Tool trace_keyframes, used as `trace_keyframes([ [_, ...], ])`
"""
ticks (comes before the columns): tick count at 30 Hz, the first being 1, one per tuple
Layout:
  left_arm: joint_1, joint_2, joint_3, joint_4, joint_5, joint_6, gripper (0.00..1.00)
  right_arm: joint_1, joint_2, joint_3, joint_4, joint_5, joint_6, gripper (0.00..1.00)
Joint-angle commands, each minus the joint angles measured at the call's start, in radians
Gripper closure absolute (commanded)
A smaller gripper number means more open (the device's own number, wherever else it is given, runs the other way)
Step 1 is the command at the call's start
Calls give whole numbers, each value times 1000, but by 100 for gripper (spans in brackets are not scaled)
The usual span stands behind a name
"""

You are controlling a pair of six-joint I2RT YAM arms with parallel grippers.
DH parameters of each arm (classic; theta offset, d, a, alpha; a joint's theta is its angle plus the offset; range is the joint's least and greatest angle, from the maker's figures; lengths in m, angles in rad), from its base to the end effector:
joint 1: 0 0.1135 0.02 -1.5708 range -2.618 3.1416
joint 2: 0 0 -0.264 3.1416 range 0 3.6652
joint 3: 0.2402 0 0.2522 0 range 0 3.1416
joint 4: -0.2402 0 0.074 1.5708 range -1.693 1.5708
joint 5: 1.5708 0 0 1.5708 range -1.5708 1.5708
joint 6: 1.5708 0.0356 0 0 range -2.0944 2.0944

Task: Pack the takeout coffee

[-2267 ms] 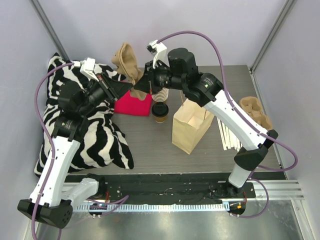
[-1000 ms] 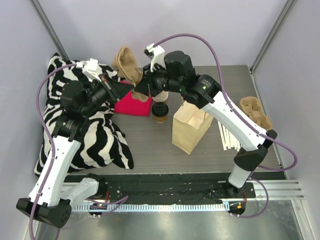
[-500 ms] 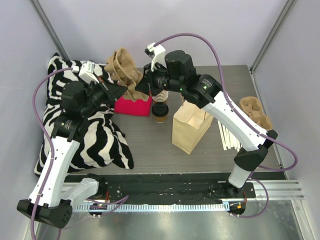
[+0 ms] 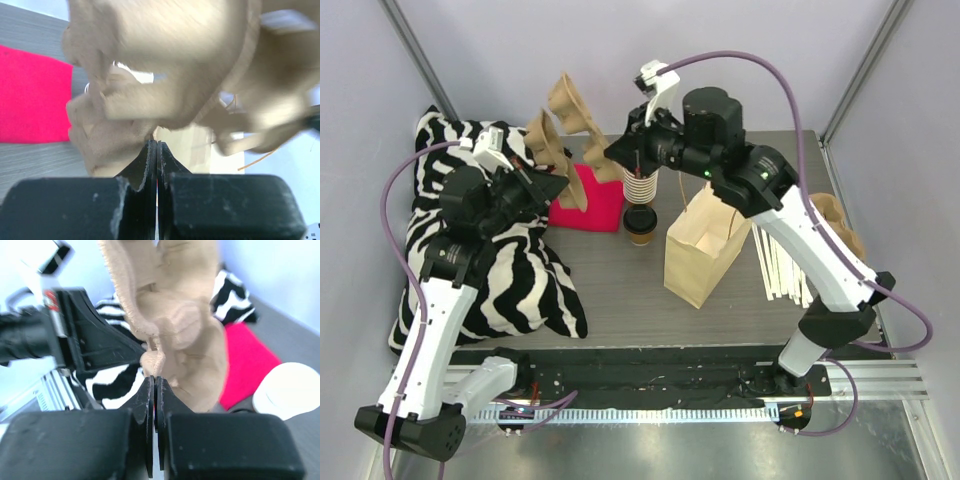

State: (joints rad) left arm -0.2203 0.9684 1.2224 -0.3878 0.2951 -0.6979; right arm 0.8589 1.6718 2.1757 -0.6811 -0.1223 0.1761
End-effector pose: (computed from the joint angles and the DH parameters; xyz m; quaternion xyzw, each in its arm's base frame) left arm 0.1924 -0.0537 0.4362 -0.0821 0.7464 -0.3877 0.5346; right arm 0.2187 0.2601 0.5277 -0.2932 0.7082 0.3576 0.5335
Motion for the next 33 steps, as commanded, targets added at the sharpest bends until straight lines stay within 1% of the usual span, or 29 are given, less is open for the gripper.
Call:
trace_keyframes([
  [1,4,4,0,4,-1,6,100,-20,-113,61,84,64,-50,99],
  [5,4,12,0,24,12,6,100,-66,-155,19,83,73,-52,99],
  [8,4,15,0,26,15,5,100,-150,-188,4,83,73,-26,99],
  [9,4,13,-1,27,16,6,100,-208,-196,4,83,73,-15,99],
  [12,4,19,-8,36,21,9,100,-303,-236,9,80,78,-9,99],
  [13,4,23,-9,38,24,8,100,-360,-251,1,78,79,-13,99],
  [15,4,27,-9,43,29,8,100,-415,-302,-23,77,113,-26,99],
  [16,4,32,-9,46,30,8,100,-452,-323,-66,77,118,-56,99],
  [17,4,33,-9,49,33,6,100,-466,-345,-91,77,206,-69,99],
  [18,6,36,-11,49,35,8,100,-478,-390,-120,77,246,-87,99],
  [19,4,39,-12,49,35,8,100,-488,-406,-175,75,313,-101,99],
  [20,6,41,-17,44,33,8,100,-504,-426,-200,63,419,-136,99],
  [21,4,41,-21,46,33,8,100,-517,-440,-224,54,475,-147,99],
  [23,4,39,-32,35,33,8,100,-566,-480,-295,25,542,-176,99],
  [24,4,38,-40,27,36,17,100,-575,-492,-321,14,600,-208,99],
  [28,9,43,-63,1,74,23,100,-610,-567,-506,-47,694,-266,99],
  [29,9,47,-64,-5,91,21,99,-613,-589,-534,-72,713,-276,99],
  [30,9,58,-66,-8,96,20,95,-630,-598,-562,-81,727,-299,99],
  [31,9,64,-69,-8,117,14,87,-638,-604,-614,-90,749,-305,99],
  [33,9,78,-72,-3,131,6,80,-667,-604,-661,-121,751,-316,99],
])
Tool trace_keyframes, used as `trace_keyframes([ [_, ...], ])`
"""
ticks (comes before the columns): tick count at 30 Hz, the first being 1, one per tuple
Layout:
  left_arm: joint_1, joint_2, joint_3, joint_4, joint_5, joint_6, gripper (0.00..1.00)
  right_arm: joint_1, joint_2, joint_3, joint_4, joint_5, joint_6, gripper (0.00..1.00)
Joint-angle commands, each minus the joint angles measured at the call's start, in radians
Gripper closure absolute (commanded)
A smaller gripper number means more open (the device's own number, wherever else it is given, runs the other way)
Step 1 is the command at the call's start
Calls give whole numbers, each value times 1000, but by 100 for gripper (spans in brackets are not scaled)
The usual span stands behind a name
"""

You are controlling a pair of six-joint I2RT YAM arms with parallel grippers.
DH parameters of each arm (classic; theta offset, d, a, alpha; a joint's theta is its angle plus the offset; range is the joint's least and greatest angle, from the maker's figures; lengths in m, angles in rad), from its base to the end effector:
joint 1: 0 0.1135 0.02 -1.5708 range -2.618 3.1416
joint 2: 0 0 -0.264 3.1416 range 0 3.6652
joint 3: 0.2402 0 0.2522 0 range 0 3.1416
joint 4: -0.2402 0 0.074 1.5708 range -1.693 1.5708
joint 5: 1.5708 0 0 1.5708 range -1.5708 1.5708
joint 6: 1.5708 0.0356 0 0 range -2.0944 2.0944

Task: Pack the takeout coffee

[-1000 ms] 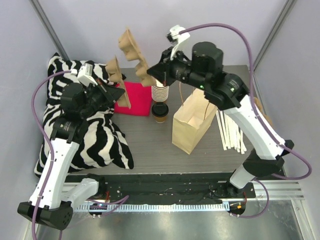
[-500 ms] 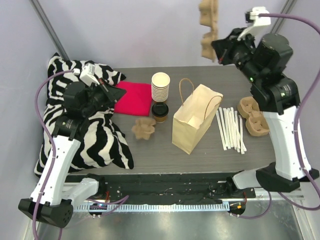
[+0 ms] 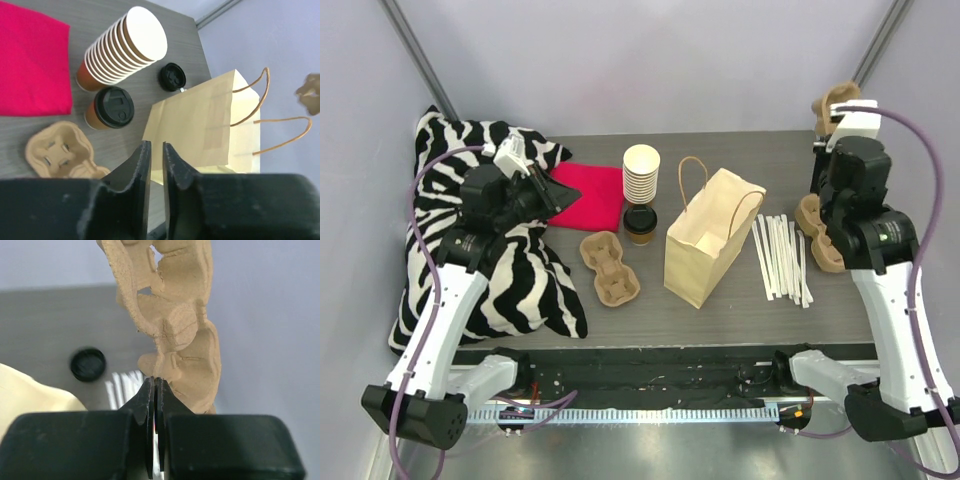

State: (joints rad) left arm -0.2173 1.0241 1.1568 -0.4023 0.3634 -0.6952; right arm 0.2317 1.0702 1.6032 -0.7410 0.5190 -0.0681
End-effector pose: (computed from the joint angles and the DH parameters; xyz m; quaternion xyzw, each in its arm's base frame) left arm 0.2131 -0.0600 0.4023 -0.0789 0.7863 -0.3915 0.4714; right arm 0.1758 0.0233 0.4996 0.0477 0.7664 -0.1489 0.6230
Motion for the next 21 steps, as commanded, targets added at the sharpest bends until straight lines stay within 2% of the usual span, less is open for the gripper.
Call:
trace_keyframes([
  [1,6,28,-11,25,75,0,72,-78,5,-121,-75,86,-67,99],
  [3,6,36,-5,28,81,-3,65,-150,63,-138,-133,27,-50,99],
  [7,7,56,14,19,97,14,54,-380,217,-109,-233,-164,-68,99],
  [11,12,45,3,10,88,43,42,-430,293,-129,-206,-269,-177,99],
  [15,30,57,-22,-18,92,46,31,-434,346,-178,-146,-251,-211,99],
  [21,84,93,-48,-43,158,45,27,-436,407,-224,-64,-225,-222,99],
])
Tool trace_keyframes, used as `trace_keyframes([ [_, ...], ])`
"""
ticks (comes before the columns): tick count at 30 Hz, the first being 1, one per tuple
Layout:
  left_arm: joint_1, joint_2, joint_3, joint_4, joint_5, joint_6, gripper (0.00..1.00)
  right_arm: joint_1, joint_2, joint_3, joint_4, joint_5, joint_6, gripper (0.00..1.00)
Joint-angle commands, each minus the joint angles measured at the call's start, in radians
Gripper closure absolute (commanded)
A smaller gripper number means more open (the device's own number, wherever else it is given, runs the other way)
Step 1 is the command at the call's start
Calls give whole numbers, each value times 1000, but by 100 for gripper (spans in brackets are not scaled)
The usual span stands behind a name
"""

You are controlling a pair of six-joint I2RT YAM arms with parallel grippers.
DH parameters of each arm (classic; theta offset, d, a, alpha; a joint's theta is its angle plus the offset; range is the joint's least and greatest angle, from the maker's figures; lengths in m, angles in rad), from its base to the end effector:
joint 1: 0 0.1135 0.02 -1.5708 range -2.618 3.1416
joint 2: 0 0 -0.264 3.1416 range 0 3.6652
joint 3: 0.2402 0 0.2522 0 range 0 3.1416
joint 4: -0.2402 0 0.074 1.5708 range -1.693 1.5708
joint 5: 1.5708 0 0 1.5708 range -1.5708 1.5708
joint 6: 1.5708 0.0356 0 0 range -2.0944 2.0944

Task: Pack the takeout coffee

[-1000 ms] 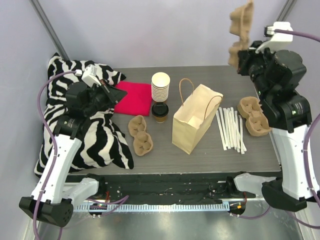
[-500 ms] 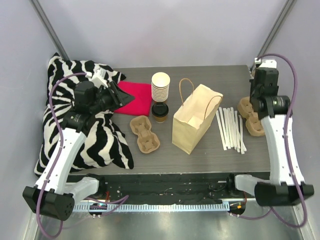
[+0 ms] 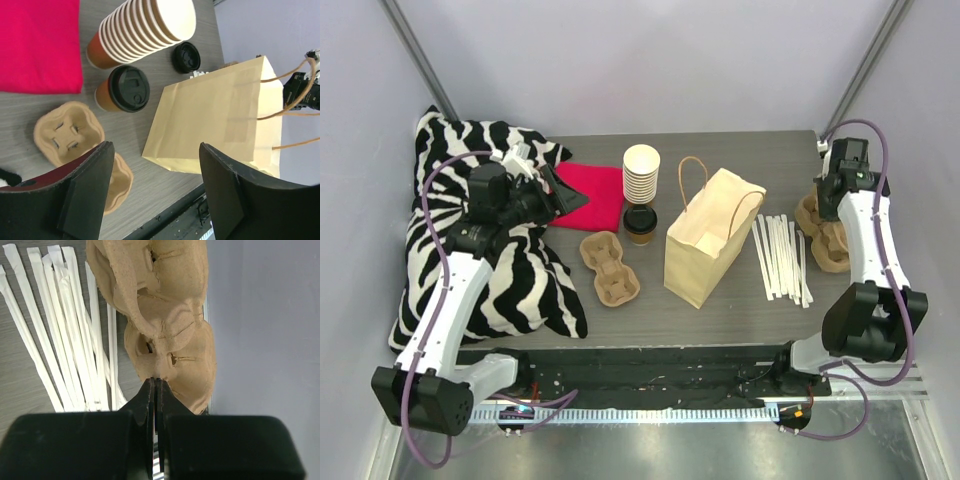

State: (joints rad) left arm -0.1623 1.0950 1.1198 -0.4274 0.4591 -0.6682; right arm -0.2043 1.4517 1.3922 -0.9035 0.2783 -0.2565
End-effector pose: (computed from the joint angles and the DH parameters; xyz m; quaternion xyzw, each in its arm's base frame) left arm 0.2342 -0.0543 0.3727 -0.0818 0.8179 -0.3903 0.4148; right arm 0.2903 -0.0701 0.3321 0.0168 0.9457 -0.1965 0.2583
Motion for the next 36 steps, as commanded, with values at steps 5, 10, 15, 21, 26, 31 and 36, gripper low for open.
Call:
trace_keyframes([
  [5,47,28,-15,-17,78,21,27,-1,56,-25,95,16,-23,99],
  [10,50,40,-20,-13,79,22,26,-3,59,-64,113,73,-35,99],
  [15,52,52,-25,-20,81,22,26,-3,50,-116,176,127,-55,99],
  [21,52,57,-37,-28,76,53,25,-1,59,-144,204,121,-73,99],
  [26,52,117,18,-154,70,203,11,2,62,-113,157,75,-41,57],
  [31,52,181,47,-273,32,413,6,2,42,-21,68,4,-7,44],
  [36,55,264,60,-329,73,490,6,2,21,39,2,-74,11,45],
])
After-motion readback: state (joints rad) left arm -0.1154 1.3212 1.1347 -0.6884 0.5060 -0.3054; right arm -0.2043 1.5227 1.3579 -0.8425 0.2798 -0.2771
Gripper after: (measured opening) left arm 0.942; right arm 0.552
